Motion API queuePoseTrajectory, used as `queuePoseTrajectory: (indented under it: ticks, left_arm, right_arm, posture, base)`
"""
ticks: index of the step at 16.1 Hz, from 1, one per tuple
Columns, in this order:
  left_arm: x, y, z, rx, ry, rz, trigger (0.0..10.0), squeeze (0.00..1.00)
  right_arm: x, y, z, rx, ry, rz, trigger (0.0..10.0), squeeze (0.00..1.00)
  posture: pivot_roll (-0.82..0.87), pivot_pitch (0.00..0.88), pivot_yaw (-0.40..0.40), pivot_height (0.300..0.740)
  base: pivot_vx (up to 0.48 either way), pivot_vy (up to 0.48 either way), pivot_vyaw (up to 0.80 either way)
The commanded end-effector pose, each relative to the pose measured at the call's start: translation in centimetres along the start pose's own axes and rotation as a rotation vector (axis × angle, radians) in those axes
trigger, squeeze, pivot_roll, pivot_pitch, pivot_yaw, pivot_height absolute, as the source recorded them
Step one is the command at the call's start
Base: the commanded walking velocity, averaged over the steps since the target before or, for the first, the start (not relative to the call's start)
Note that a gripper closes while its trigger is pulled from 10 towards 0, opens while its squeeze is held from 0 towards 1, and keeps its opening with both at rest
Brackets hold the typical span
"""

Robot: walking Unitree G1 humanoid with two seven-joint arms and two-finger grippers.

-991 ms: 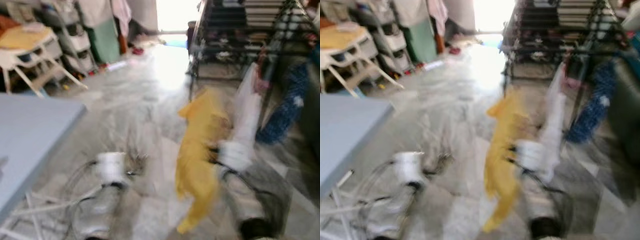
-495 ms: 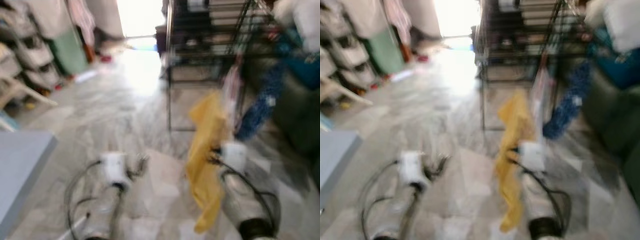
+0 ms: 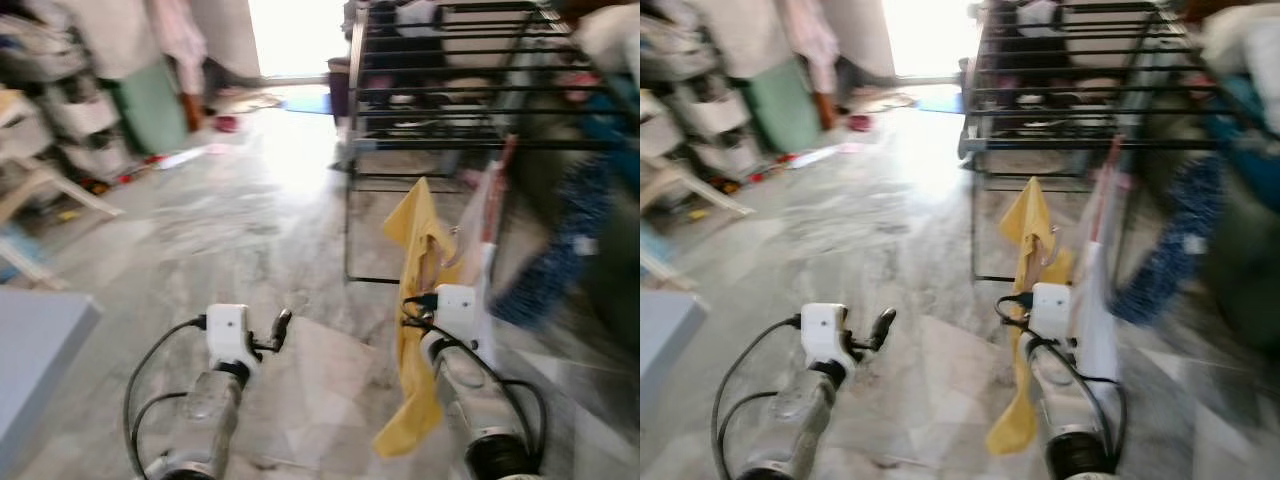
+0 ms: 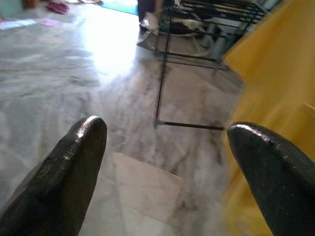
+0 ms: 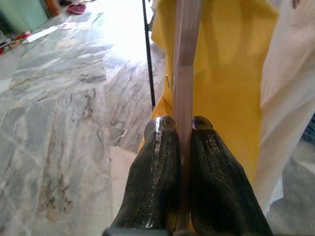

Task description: Hang hanger

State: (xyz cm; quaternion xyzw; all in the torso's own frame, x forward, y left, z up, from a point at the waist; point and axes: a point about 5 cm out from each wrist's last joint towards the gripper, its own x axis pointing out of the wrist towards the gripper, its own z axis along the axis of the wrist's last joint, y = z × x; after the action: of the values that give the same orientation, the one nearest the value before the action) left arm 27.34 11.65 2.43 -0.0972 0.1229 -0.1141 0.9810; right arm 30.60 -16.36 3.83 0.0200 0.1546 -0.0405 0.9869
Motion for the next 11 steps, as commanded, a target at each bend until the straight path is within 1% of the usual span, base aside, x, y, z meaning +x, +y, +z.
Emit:
queuePoseTrajectory:
  ticks: [1,5,7,11]
  left_arm:
    - [-0.14,0.94,0.19,0.025,0.0,0.022,10.0,0.0]
    - [-0.13,0.89,-0.04,0.036,0.016,0.026,10.0,0.0]
    - [-0.18,0.82,-0.07,0.03,0.012,0.027,10.0,0.0]
    - [-0.29,0.91,-0.16,0.038,0.017,0.027,10.0,0.0]
  right_arm:
    - [0.36,0.94,1.73,0.011,-0.074,0.028,10.0,0.0]
    - [0.34,1.56,1.3,0.013,-0.042,0.067,10.0,0.0]
    - [0.42,1.88,1.26,0.01,-0.033,0.077,10.0,0.0]
    - [0.73,1.59,1.61,0.015,-0.03,0.056,10.0,0.0]
  posture:
    - [-0.04,0.0,0.058,0.74]
    - [-0.04,0.0,0.056,0.74]
    - [-0.04,0.0,0.054,0.74]
    - [-0.04,0.0,0.051,0.74]
  base:
    - [0.39,0.0,0.0]
    - [0.349,0.0,0.0]
    - [0.0,0.0,0.0]
    - [0.0,0.0,0.0]
